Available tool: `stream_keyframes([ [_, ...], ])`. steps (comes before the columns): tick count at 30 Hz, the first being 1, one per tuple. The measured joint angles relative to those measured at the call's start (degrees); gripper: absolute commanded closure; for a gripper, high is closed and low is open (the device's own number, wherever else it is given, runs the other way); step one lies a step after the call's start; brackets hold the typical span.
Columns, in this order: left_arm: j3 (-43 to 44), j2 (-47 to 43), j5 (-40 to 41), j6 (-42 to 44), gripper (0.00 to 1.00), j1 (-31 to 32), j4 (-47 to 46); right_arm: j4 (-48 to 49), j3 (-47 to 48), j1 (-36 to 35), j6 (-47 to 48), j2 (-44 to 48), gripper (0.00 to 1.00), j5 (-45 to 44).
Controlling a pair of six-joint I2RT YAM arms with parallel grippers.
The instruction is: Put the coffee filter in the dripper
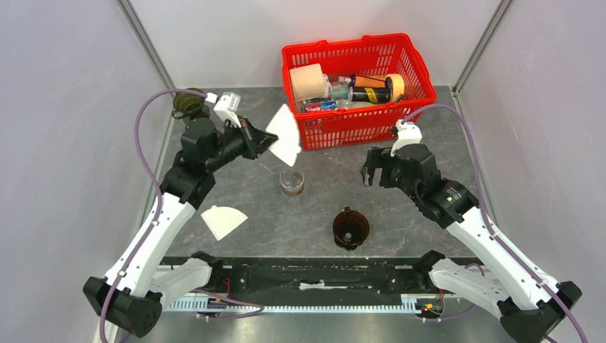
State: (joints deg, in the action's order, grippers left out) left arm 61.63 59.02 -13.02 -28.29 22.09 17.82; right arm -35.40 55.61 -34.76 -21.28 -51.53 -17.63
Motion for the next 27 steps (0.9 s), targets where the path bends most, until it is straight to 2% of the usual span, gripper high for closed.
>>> stream_keyframes([
  [3,-2.25,-1.60,-16.13,1.25,0.98,1.31,-9.33,2.32,0.00,0.00,-0.28,0.00,0.01,8.50],
  [6,-6.36,-1.29,-27.67,1.99,0.98,4.92,-17.55,4.13,0.00,0.00,-0.37,0.31,0.01,16.39],
  [11,-10.08,-1.25,-36.81,3.78,0.98,9.77,-21.62,7.17,-2.21,0.00,-0.31,3.08,0.01,25.94],
  [20,-10.32,0.57,-36.96,4.50,0.98,10.91,-24.24,12.79,-3.96,0.00,-0.31,2.34,0.01,39.78],
  [27,-10.32,2.08,-31.80,4.39,0.98,11.06,-24.17,14.29,-4.55,0.00,-0.35,2.29,0.01,43.25],
])
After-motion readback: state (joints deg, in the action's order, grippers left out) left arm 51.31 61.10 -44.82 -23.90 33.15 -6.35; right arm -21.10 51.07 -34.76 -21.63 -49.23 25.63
